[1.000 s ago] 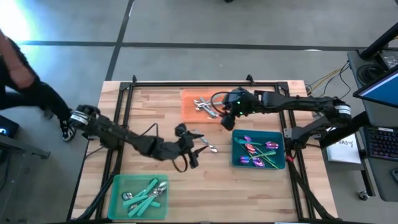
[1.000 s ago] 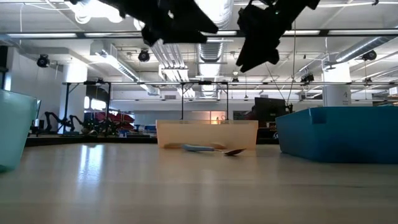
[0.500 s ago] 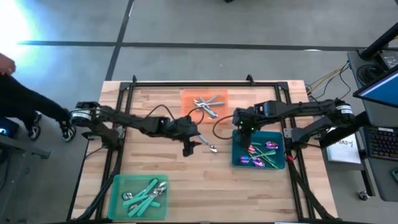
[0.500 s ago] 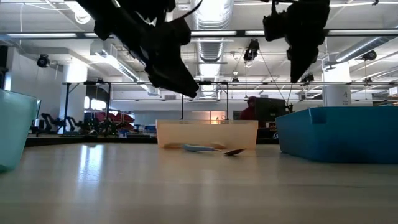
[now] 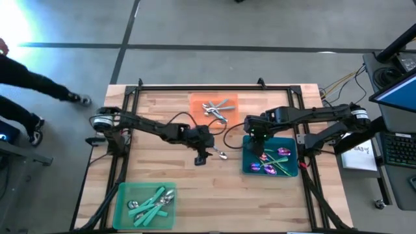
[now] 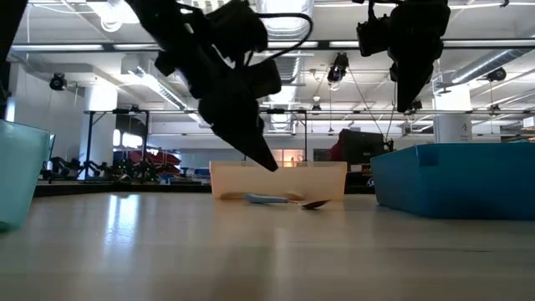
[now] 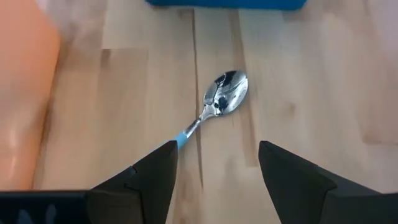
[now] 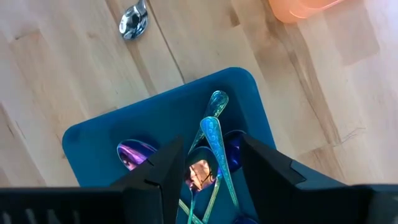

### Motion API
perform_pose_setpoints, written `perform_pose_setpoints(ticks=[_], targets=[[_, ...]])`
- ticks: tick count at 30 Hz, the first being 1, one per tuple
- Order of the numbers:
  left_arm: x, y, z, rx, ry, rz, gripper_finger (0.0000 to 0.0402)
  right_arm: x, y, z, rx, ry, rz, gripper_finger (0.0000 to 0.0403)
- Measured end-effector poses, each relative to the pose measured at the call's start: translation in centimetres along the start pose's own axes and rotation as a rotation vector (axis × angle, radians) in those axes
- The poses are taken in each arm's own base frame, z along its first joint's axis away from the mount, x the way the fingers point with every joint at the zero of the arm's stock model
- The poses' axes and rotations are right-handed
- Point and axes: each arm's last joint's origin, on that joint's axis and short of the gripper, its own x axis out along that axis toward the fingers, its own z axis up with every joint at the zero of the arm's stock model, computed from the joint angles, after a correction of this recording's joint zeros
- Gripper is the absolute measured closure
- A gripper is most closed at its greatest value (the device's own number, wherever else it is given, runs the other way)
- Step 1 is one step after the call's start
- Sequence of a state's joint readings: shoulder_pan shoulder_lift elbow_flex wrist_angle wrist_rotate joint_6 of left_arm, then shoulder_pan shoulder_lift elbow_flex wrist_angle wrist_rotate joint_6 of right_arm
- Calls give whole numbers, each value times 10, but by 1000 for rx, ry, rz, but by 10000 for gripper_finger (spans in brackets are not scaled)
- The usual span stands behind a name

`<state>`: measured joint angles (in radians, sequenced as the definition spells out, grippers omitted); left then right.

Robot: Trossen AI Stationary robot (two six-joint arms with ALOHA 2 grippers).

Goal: Sort silverware by color (type)
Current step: Put the blue spoon into the orange bin

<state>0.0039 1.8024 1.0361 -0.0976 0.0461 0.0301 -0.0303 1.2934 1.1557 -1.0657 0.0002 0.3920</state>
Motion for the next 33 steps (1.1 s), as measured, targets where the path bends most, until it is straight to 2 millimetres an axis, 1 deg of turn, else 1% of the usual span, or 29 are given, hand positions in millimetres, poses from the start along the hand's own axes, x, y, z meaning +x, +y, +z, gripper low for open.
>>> perform_pose_setpoints(ticks=[3,8,11,13,19,23,28,33], targets=[[11,1,7,61,60,-3,192,0,0,0,1,2,-1,261],[32,3,9,128,194,-9,192,0,0,-1,-5,10,-4,266],[43,7,15,143,197,3,192,0,0,-1,-22,11,-5,265],[46,10,19,140,196,9,194,0,0,-1,-26,11,-5,264],[44,11,21,172,243,0,216,0,-1,-2,-43,24,-11,268],[44,14,23,167,230,6,233,0,-1,-2,-52,24,-11,268],[41,14,35,206,188,15,246,0,-1,-2,-58,21,-10,266],[43,25,31,199,208,27,249,0,-1,-2,-61,21,-10,268]])
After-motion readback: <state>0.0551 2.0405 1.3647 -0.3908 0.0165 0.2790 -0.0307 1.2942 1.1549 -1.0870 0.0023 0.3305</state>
